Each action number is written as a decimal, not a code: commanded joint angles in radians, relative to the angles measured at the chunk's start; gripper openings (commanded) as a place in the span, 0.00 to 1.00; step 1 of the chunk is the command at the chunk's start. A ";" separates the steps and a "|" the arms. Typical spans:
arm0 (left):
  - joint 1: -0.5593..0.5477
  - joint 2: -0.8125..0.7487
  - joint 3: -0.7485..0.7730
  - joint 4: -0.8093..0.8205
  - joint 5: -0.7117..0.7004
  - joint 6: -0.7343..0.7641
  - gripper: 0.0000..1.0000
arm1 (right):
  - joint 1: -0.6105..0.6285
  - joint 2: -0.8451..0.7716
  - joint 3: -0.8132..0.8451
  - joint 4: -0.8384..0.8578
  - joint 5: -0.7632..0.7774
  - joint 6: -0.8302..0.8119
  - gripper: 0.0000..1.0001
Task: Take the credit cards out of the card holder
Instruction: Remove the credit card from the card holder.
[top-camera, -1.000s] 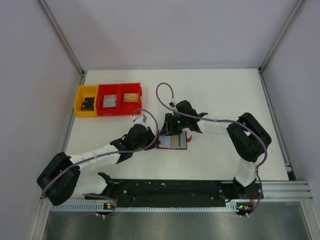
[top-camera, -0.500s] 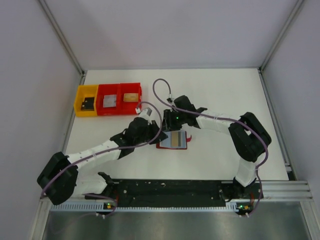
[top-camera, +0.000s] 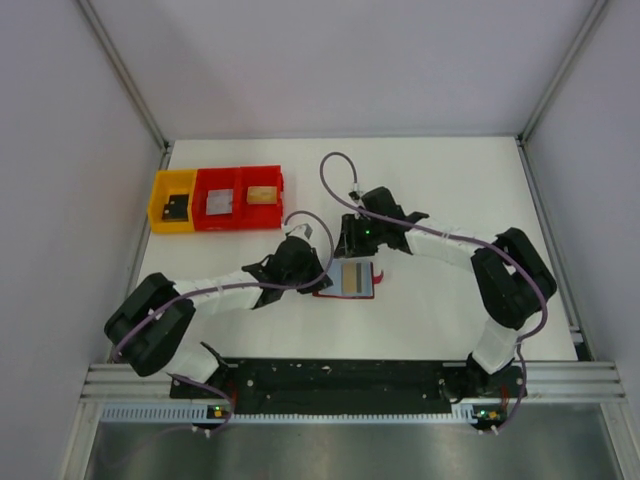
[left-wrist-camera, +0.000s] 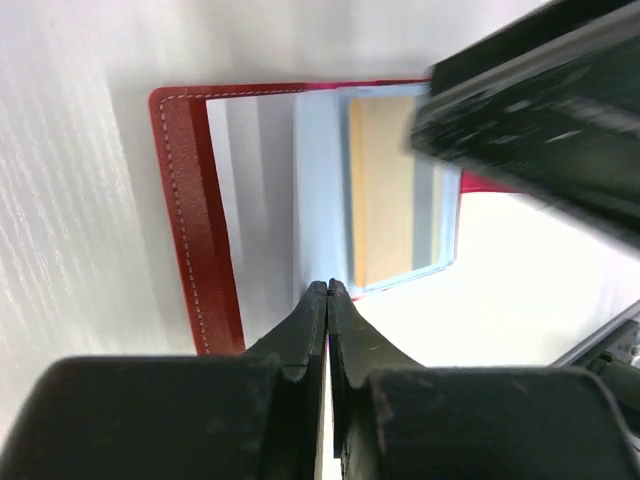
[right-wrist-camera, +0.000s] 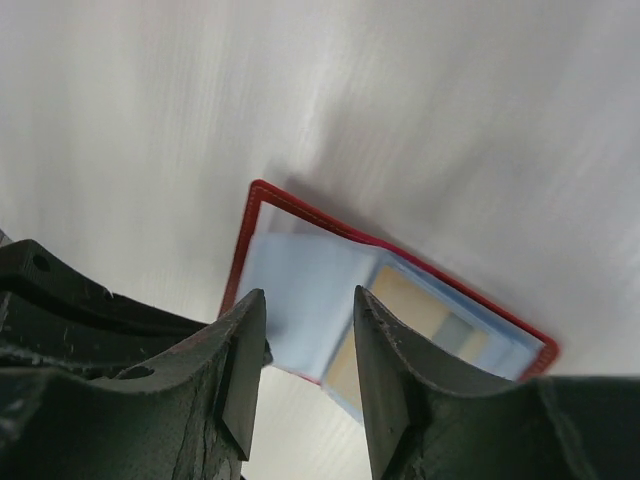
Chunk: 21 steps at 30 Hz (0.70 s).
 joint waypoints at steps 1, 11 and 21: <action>0.004 0.039 -0.003 0.033 -0.032 0.009 0.02 | -0.059 -0.114 -0.050 -0.025 0.087 -0.070 0.42; 0.006 0.033 -0.046 0.042 -0.026 -0.002 0.00 | -0.085 -0.120 -0.104 -0.062 0.136 -0.135 0.45; 0.006 0.042 -0.054 0.052 -0.018 -0.007 0.00 | -0.083 -0.097 -0.104 -0.054 0.078 -0.137 0.44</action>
